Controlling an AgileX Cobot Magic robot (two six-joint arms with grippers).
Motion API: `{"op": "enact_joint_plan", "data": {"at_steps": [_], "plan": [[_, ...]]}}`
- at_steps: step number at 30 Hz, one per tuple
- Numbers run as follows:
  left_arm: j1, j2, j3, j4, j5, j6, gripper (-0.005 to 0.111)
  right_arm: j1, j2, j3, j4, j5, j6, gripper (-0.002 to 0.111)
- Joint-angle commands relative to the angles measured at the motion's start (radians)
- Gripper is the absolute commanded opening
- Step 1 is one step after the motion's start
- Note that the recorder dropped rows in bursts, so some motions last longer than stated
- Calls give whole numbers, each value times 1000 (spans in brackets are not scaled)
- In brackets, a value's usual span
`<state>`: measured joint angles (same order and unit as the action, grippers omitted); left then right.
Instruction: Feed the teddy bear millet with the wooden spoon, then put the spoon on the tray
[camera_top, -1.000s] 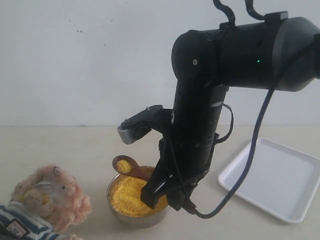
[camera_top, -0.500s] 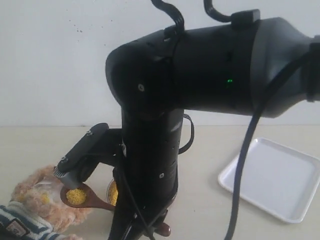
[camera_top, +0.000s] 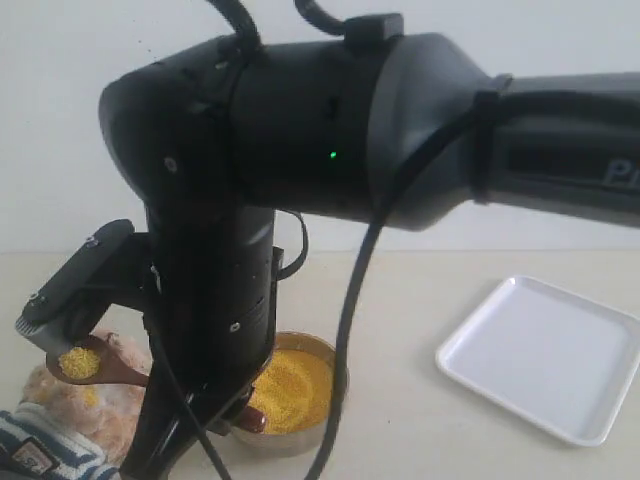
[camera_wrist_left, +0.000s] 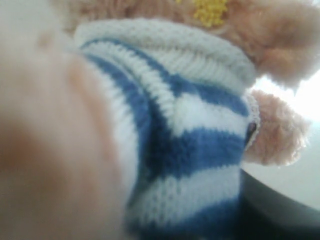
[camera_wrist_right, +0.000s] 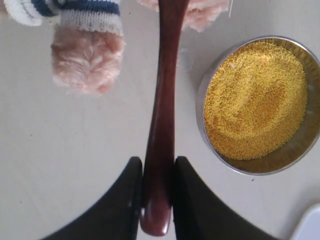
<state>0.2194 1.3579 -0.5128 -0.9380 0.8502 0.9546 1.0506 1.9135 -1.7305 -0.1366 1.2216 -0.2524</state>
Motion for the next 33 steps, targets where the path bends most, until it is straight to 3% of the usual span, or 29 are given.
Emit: {"op": "enact_joint_plan", "data": {"at_steps": [1, 7, 33], "plan": [[4, -8, 3, -15, 5, 6, 6, 24, 46, -38, -39, -1, -12, 0], [4, -8, 3, -15, 5, 6, 6, 48, 74, -37, -198, -1, 7, 0], [4, -8, 3, -15, 5, 6, 6, 205, 168, -37, -569, -1, 147, 0]]}}
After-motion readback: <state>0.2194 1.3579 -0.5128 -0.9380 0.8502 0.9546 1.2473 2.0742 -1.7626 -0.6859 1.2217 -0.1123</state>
